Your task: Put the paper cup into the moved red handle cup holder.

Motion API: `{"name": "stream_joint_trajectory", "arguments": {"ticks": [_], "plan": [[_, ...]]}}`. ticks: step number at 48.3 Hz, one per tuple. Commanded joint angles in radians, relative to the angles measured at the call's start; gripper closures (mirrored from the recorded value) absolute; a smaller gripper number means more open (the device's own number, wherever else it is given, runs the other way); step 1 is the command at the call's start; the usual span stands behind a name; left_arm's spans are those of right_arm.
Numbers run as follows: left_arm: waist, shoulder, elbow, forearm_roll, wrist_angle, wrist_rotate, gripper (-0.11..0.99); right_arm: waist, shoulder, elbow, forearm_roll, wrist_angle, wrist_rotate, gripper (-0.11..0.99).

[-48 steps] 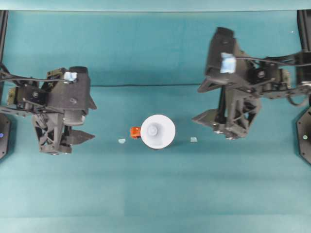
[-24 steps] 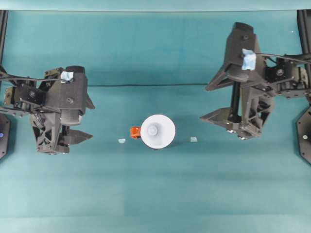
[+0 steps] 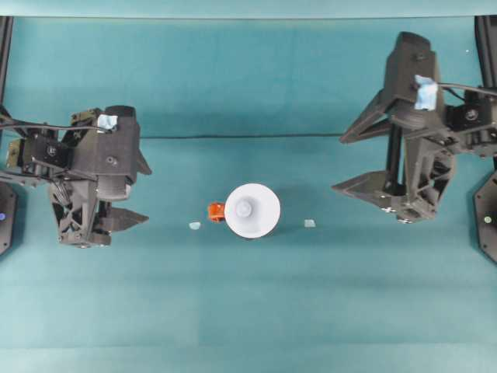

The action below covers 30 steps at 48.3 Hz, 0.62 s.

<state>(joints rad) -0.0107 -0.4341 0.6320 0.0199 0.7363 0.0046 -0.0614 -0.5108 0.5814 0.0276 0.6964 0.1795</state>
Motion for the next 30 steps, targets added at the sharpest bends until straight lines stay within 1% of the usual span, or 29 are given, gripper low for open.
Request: {"name": "stream_joint_trajectory", "arguments": {"ticks": [1,10,11,30], "plan": [[-0.002,-0.012,-0.012,0.002,-0.005,0.0,-0.04,0.003,-0.012,-0.009,-0.003,-0.008,0.002,0.03],[-0.002,-0.012,-0.011,0.002,-0.005,0.0,-0.04,0.005,-0.012,-0.009,-0.002,-0.014,0.0,0.03],[-0.002,-0.012,-0.011,0.002,-0.005,0.0,-0.04,0.003,-0.012,-0.009,-0.003,-0.014,0.0,0.03],[-0.002,-0.012,-0.009,0.002,-0.002,0.0,-0.04,0.003,-0.012,-0.005,-0.003,-0.021,0.002,0.03]]}}
